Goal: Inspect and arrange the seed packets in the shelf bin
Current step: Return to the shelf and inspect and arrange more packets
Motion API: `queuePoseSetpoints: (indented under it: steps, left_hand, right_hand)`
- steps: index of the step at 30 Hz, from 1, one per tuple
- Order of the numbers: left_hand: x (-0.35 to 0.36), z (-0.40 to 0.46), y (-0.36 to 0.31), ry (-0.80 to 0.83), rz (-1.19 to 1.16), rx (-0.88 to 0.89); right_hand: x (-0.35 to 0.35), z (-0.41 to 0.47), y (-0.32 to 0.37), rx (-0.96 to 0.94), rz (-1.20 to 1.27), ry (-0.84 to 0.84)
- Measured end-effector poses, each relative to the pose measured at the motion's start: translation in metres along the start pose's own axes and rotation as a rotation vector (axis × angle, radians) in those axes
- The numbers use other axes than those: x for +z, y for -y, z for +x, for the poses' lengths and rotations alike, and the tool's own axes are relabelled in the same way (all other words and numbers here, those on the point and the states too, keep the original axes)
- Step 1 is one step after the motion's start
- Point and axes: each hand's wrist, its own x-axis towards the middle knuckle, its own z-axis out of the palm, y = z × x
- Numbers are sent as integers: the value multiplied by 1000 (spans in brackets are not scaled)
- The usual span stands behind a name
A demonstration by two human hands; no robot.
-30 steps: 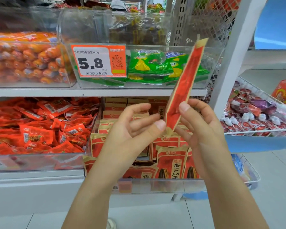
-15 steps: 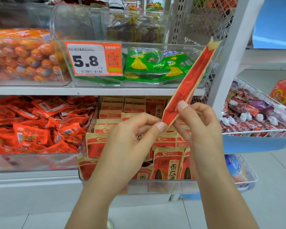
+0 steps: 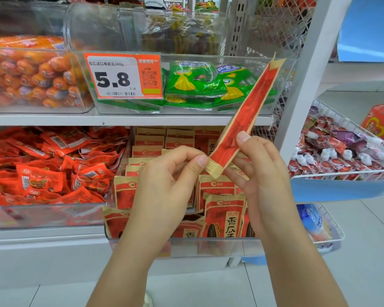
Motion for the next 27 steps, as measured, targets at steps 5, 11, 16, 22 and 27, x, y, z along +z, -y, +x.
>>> queuePoseSetpoints:
  steps: [5,11,16,22,27]
  left_hand:
    - [-2,0,-1,24,-7,-6]
    - [0,0,5,155,-92,-122]
    - [13,-2,1,10,69,4]
    - [-5,5,6,94,-343,-203]
    - [-7,2,6,203,-354,-253]
  right_hand:
    - [1,1,2,16,36,-9]
    - [0,-1,1,-162,-355,-90]
    - [10,-6,-4,-135,-453,-6]
    - [3,-6,6,-61,-304,48]
    - [-4,-5,16,49,-78,107]
